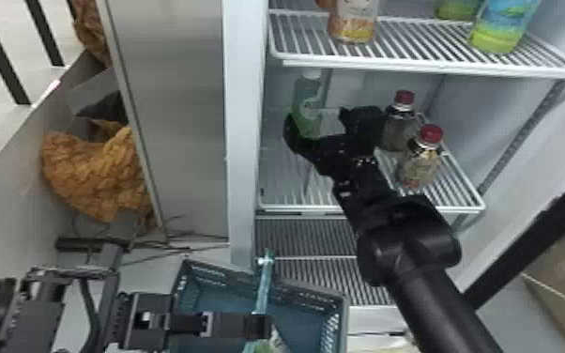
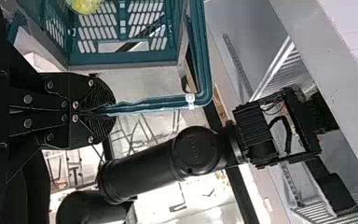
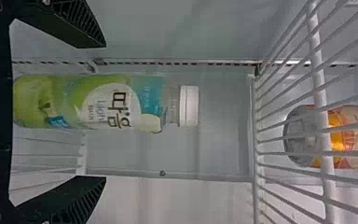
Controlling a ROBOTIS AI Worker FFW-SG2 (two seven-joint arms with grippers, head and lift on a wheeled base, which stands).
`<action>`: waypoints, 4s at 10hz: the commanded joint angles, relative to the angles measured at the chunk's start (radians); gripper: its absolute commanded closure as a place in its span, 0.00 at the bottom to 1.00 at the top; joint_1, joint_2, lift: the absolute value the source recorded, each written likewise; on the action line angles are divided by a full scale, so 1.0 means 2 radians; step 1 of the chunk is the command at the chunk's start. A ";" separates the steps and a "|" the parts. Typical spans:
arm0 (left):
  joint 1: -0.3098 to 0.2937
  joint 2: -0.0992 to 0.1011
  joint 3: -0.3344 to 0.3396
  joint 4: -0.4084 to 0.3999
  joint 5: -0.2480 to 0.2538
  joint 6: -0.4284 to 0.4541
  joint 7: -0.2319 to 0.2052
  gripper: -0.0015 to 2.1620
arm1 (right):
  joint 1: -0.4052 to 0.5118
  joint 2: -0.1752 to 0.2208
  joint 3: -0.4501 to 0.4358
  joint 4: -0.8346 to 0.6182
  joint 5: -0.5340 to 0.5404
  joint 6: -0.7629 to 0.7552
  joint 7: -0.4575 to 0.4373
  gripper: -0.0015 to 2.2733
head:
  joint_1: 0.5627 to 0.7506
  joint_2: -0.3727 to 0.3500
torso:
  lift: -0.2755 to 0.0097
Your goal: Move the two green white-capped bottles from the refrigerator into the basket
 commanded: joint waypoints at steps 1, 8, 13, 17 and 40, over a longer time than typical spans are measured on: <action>-0.001 0.000 0.000 0.000 0.001 0.000 0.001 0.54 | -0.016 0.000 0.004 0.020 0.000 0.000 -0.004 0.01 | 0.70 0.35 | 0.04; -0.007 -0.004 -0.005 0.002 0.004 0.000 0.003 0.54 | -0.079 -0.005 0.039 0.099 -0.018 -0.002 -0.010 0.20 | 0.70 0.35 | 0.04; -0.007 -0.004 -0.004 0.002 0.005 0.000 0.004 0.54 | -0.078 -0.005 0.041 0.099 -0.027 -0.004 -0.010 0.38 | 0.70 0.36 | 0.04; -0.004 -0.001 -0.002 0.002 0.008 0.000 0.003 0.54 | -0.051 -0.007 0.039 0.063 -0.034 -0.018 -0.005 0.38 | 0.70 0.37 | 0.04; 0.015 0.000 0.011 -0.004 0.014 0.000 0.002 0.54 | 0.415 -0.031 -0.119 -0.665 -0.044 0.423 0.133 0.38 | 0.70 0.32 | 0.04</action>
